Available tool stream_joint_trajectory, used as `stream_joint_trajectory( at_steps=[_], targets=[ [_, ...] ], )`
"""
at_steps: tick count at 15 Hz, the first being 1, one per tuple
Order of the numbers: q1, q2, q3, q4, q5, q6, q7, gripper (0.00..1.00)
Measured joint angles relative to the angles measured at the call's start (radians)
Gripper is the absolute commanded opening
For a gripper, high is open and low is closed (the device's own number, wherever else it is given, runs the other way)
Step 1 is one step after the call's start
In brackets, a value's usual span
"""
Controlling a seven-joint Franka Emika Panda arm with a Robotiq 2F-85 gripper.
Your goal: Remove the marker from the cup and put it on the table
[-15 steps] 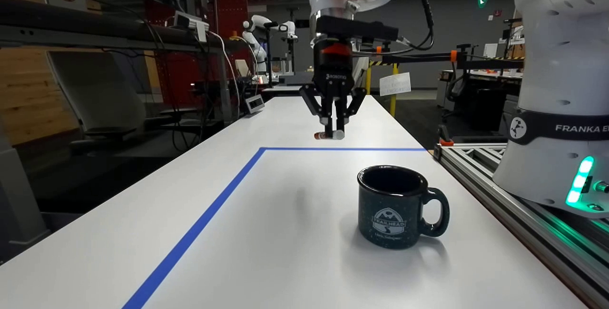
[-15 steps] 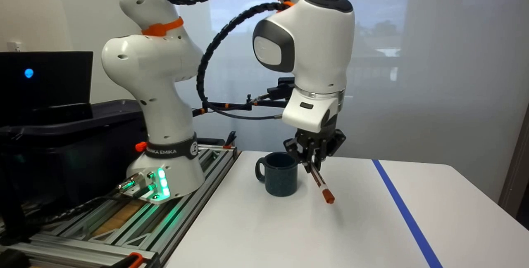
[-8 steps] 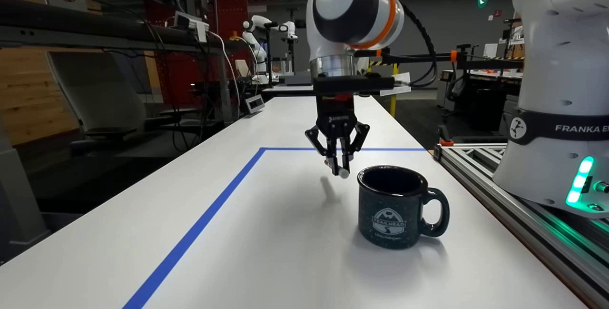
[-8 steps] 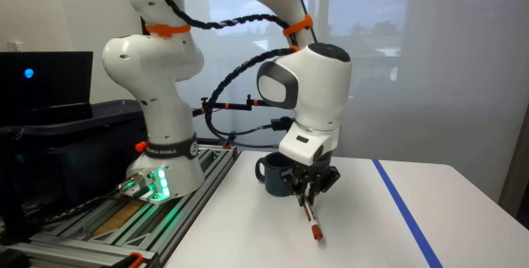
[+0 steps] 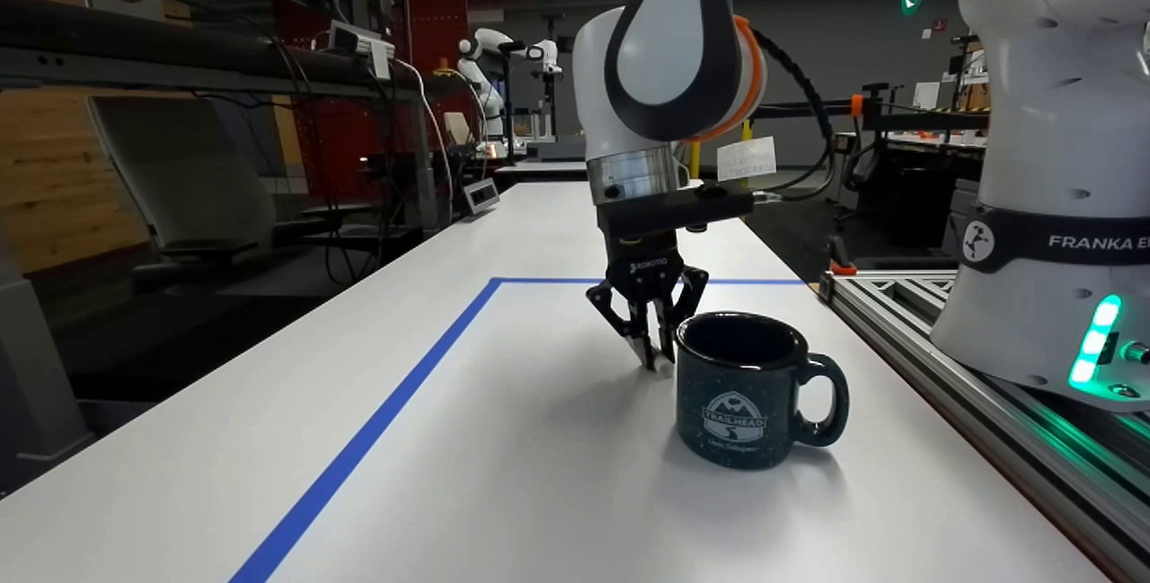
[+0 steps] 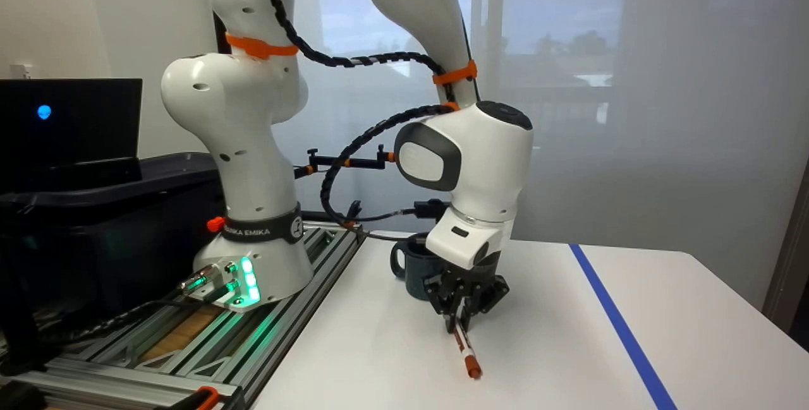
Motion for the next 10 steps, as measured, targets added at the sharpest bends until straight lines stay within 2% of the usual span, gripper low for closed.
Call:
stream_joint_trajectory(
  at_steps=[2,7,10],
  targets=[
    [0.015,0.001,-0.013,0.002,-0.022,0.0,0.019,0.59],
    [0.035,-0.03,-0.019,0.01,-0.109,0.0,-0.003,0.98],
    [0.062,-0.101,-0.031,0.014,-0.264,-0.02,-0.004,1.0]
  ],
)
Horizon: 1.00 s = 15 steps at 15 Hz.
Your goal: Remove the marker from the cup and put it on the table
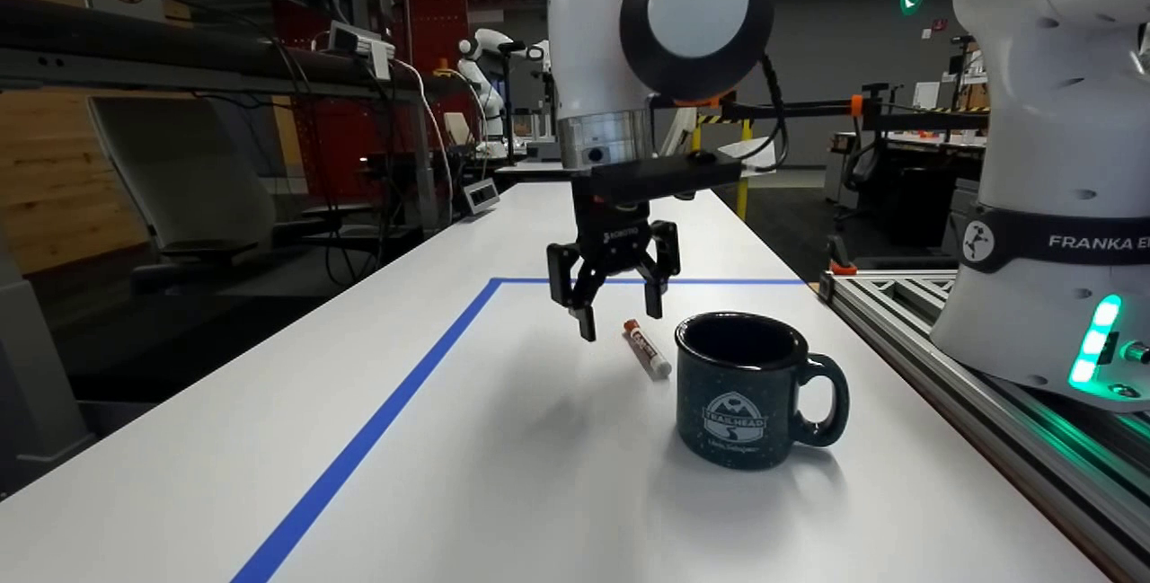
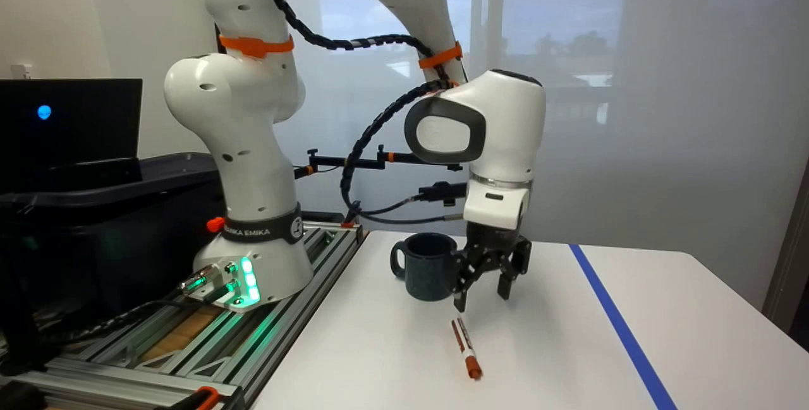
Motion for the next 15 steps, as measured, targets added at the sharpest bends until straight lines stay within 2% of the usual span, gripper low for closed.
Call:
stream_joint_trajectory(
  at_steps=[3,10,12,15],
  targets=[
    [0.005,-0.116,0.021,-0.004,-0.103,-0.101,-0.04,1.0],
    [-0.005,-0.397,0.097,-0.001,-0.103,-0.427,-0.374,1.0],
    [-0.012,-0.469,0.103,-0.012,-0.104,-0.482,-0.469,1.0],
    [-0.022,-0.519,0.106,-0.008,-0.104,-0.516,-0.519,1.0]
  ],
)
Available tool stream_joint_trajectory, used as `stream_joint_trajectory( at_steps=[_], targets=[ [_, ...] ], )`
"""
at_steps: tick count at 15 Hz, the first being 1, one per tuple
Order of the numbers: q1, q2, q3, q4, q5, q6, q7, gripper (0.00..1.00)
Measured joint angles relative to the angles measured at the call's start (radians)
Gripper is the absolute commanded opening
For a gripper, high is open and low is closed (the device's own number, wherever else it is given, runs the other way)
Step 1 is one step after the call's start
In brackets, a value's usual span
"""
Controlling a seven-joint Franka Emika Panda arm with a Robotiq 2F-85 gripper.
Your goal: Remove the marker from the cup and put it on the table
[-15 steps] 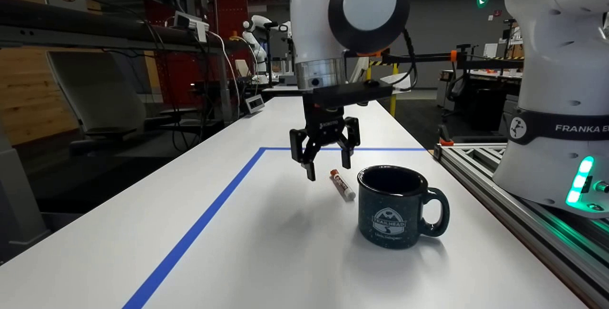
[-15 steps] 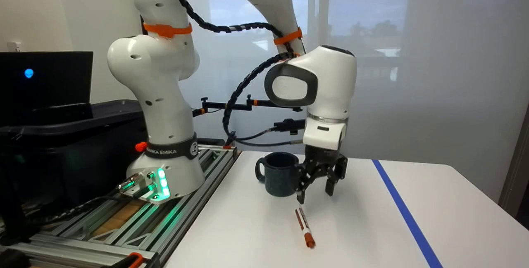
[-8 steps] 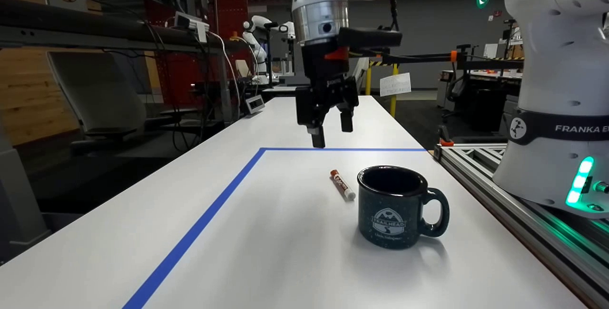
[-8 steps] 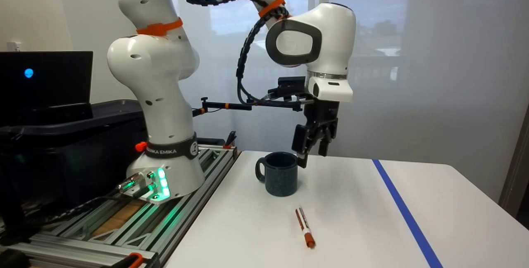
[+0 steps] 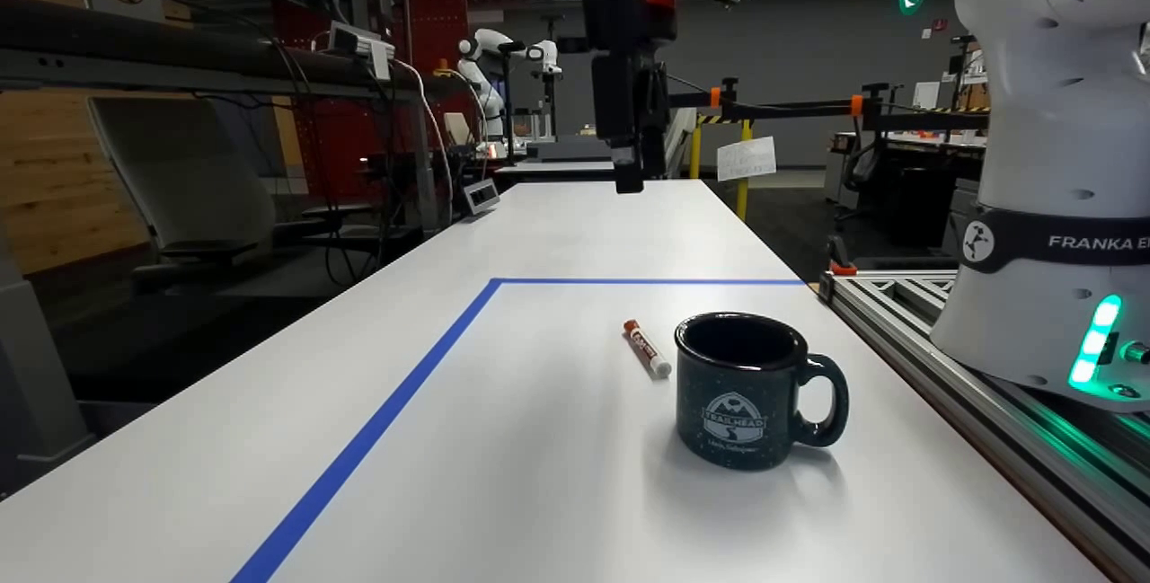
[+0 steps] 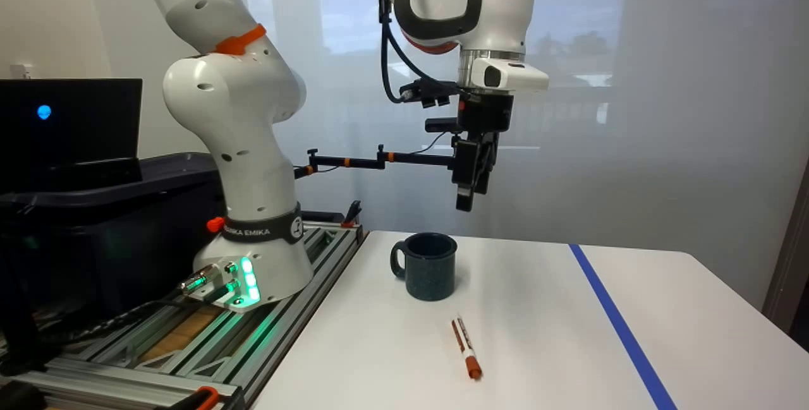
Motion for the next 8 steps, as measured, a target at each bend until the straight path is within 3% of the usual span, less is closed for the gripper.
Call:
stream_joint_trajectory(
  at_steps=[8],
  targets=[
    [0.0,-0.001,0.001,0.0,0.0,0.0,-0.01,1.0]
  ],
)
